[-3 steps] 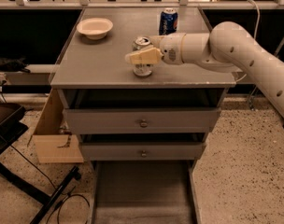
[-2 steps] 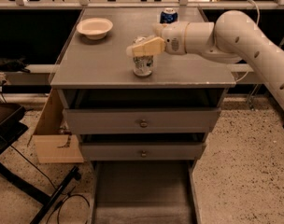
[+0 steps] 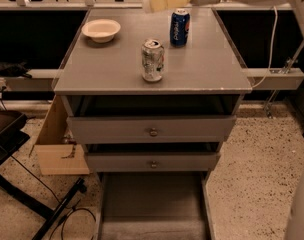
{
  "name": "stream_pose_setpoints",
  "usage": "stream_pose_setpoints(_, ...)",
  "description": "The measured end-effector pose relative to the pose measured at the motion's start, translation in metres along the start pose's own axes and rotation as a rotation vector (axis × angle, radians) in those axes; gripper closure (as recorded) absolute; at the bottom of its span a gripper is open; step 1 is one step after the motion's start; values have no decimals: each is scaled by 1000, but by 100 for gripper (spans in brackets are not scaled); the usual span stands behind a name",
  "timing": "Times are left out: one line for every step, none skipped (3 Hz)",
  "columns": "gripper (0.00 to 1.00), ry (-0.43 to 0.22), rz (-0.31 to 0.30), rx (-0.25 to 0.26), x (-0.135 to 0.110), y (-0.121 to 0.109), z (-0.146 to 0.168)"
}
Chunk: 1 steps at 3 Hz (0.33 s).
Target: Pick 7up can from bottom drawer and place on counter
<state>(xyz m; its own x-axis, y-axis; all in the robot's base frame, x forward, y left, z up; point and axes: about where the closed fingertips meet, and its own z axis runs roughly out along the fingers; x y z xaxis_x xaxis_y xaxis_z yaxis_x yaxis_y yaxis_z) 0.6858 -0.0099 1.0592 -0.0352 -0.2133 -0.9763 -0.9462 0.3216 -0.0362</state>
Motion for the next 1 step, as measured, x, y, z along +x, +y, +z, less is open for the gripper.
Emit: stream_pose_setpoints(0,42,-59,-55,-23,18,-42)
